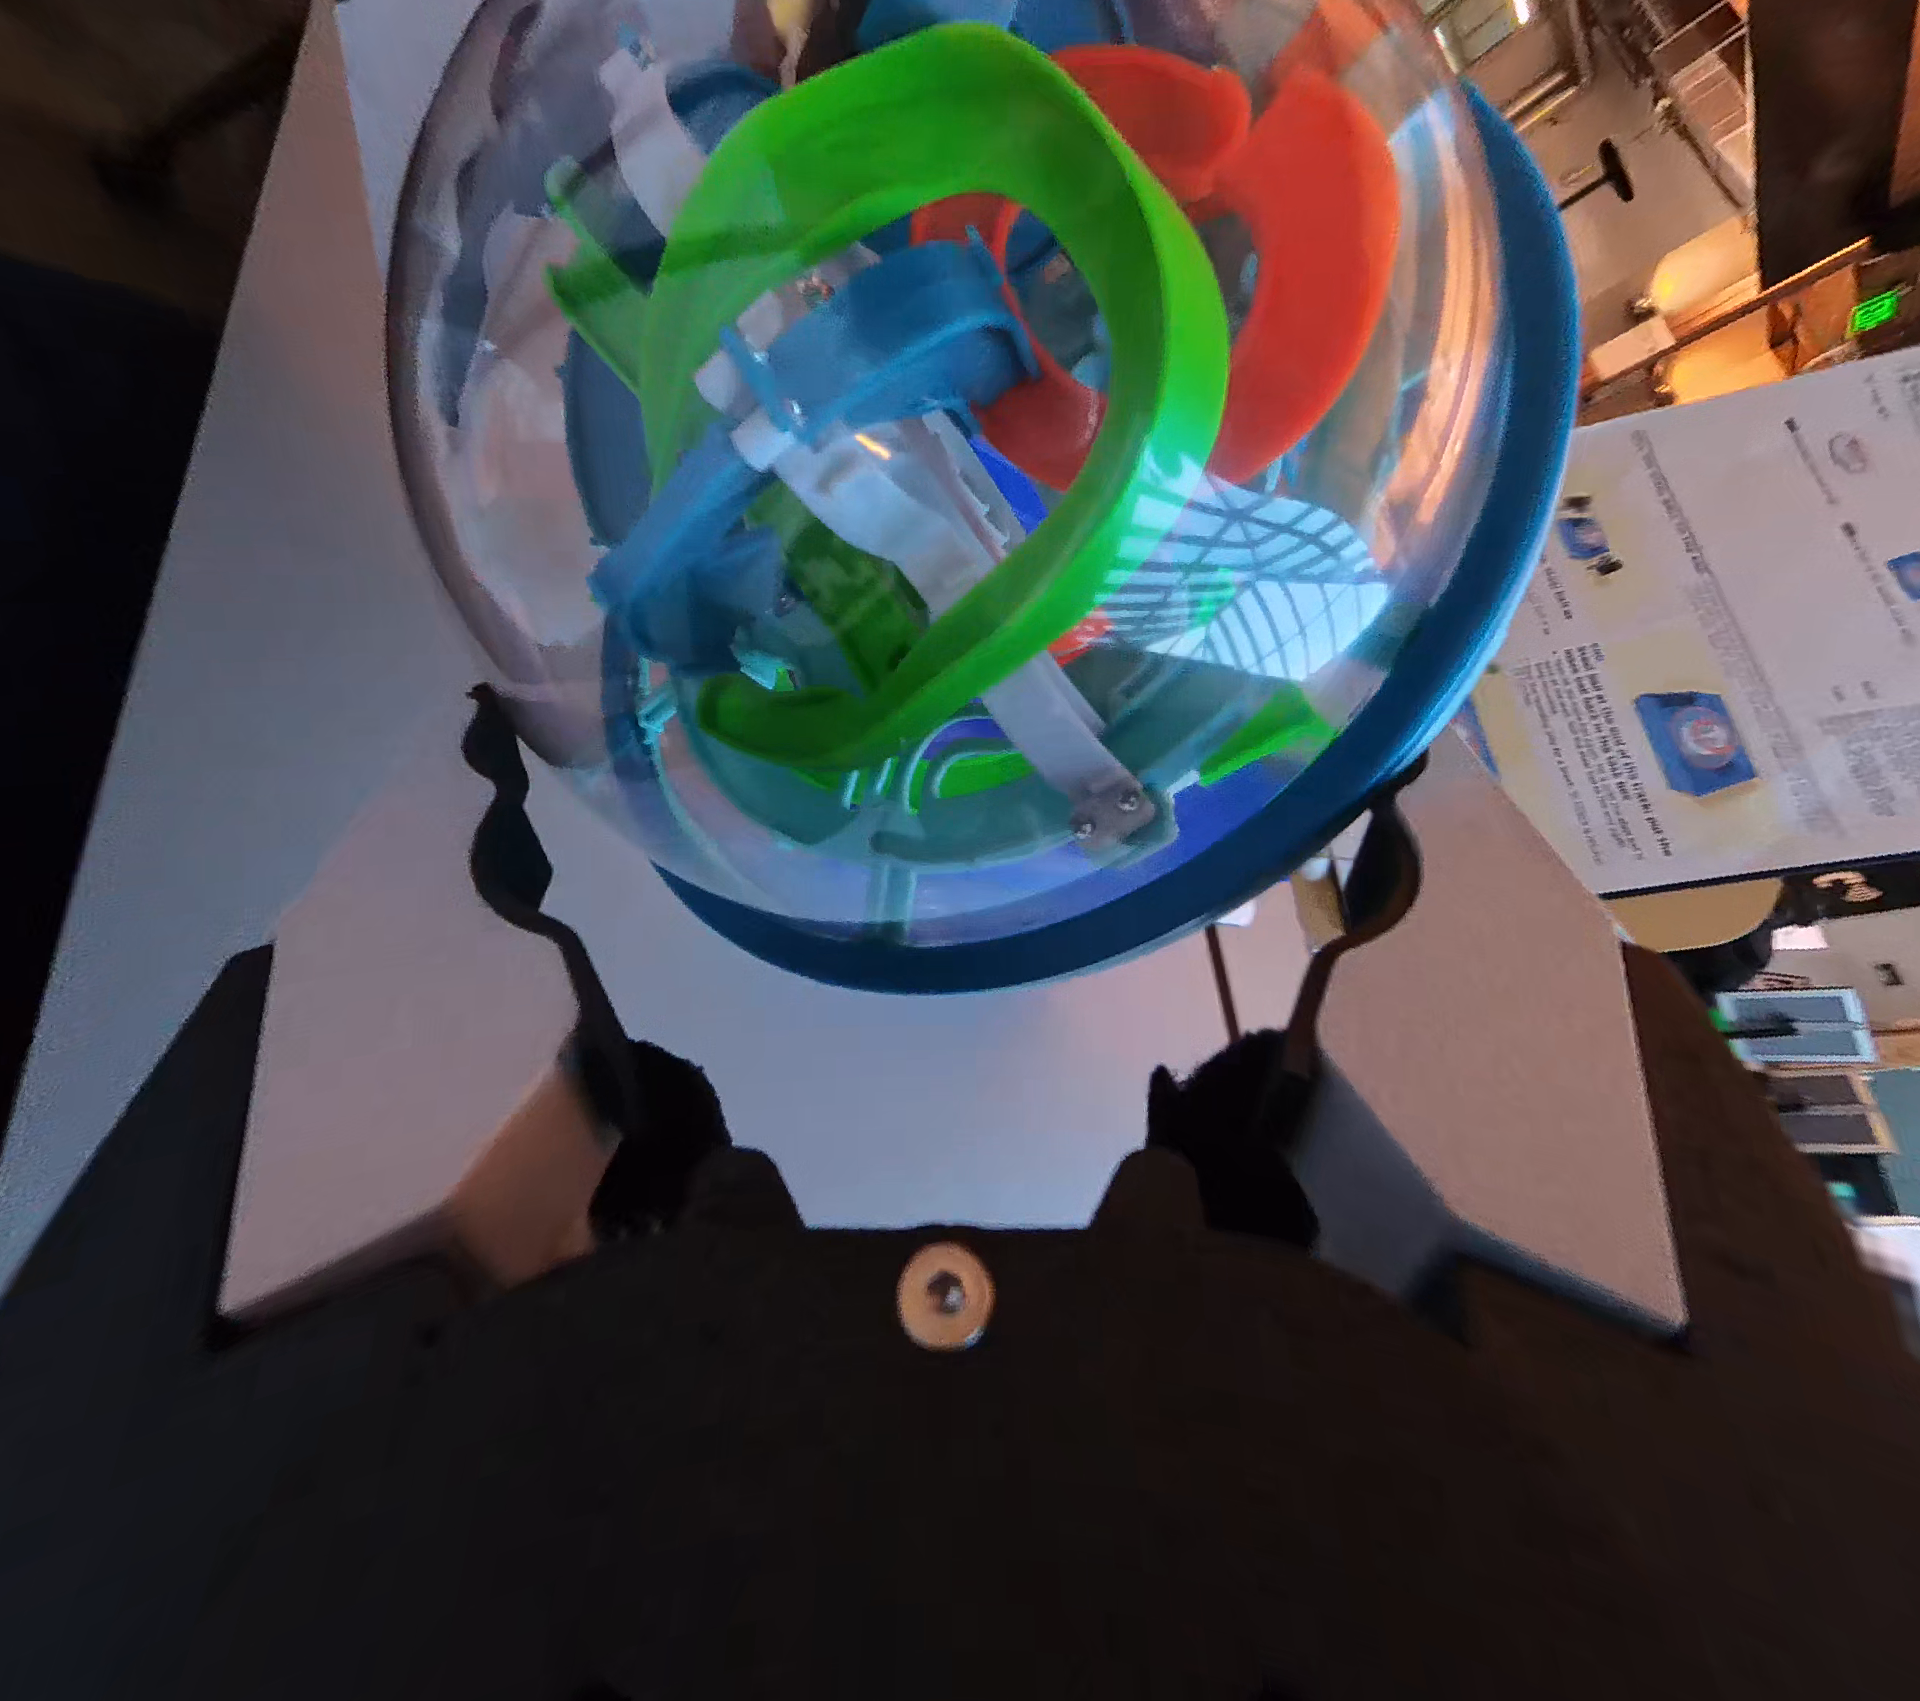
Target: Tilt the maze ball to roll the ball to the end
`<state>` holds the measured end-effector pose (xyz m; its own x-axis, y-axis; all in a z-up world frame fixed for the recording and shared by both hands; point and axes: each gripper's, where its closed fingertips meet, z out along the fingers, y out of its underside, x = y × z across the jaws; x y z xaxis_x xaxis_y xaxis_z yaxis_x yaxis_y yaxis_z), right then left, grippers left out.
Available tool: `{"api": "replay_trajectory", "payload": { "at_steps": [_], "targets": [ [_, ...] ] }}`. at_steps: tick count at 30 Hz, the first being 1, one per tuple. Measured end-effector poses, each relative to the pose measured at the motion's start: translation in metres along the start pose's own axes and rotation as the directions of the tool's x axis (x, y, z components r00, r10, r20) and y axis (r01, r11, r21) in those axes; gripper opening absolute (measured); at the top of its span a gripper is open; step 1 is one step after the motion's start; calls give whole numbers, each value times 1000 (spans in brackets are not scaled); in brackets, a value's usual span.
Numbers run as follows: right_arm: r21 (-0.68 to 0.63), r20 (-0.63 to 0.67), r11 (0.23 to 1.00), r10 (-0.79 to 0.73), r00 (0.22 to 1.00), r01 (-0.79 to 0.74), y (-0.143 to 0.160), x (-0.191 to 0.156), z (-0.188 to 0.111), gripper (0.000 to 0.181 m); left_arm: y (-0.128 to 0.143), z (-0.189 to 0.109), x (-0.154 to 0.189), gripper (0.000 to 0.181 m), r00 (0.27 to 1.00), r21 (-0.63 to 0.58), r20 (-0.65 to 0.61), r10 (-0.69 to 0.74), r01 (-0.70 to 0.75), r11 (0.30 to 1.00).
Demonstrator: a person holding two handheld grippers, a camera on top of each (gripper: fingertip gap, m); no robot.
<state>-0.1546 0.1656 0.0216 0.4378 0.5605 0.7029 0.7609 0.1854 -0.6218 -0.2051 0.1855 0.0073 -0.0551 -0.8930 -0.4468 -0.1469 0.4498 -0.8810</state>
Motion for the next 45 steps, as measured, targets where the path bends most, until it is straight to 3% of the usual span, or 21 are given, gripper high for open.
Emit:
{"api": "replay_trajectory", "payload": {
  "at_steps": [4, 10, 14, 17, 21, 24, 29, 34, 41, 45],
  "targets": [
    [-28, -40, 997, -76, 996, 75, -3, 2, -2, 154, 1, -1, -2, 158, 998, 5, 35, 54, -54, 999],
    [-127, -113, 940, -329, 937, 315, -21, 13, -8, 154, 0, -3, -10, 158, 977, 22, 155, 146, -151, 988],
    [-128, -141, 925, -374, 917, 358, -24, 16, -10, 154, -3, -5, -13, 158, 965, 13, 190, 183, -189, 982],
    [-124, -93, 948, -305, 948, 293, -20, 15, -8, 154, -1, -2, -11, 158, 983, 16, 142, 116, -120, 993],
    [-96, 61, 990, -99, 993, 105, -16, 4, -5, 154, 6, 0, 4, 158, 994, 40, 10, -108, 108, 993],
    [-87, 159, 995, 55, 986, -41, -8, -5, -1, 155, 11, 1, 13, 159, 968, 53, -49, -247, 249, 967],
    [-60, 223, 986, 167, 960, -158, 0, -17, 5, 155, 21, 2, 23, 159, 934, 52, -85, -347, 352, 934],
    [35, 307, 935, 327, 894, -354, -12, -24, 1, 154, 23, 3, 41, 159, 811, 76, -215, -544, 569, 819],
    [88, 391, 797, 524, 757, -598, -21, -27, -1, 155, 29, 11, 75, 158, 527, 25, -395, -752, 825, 565],
    [75, 395, 749, 584, 709, -658, -15, -31, -3, 155, 29, 13, 81, 157, 469, 14, -404, -785, 862, 507]
  ]
}}
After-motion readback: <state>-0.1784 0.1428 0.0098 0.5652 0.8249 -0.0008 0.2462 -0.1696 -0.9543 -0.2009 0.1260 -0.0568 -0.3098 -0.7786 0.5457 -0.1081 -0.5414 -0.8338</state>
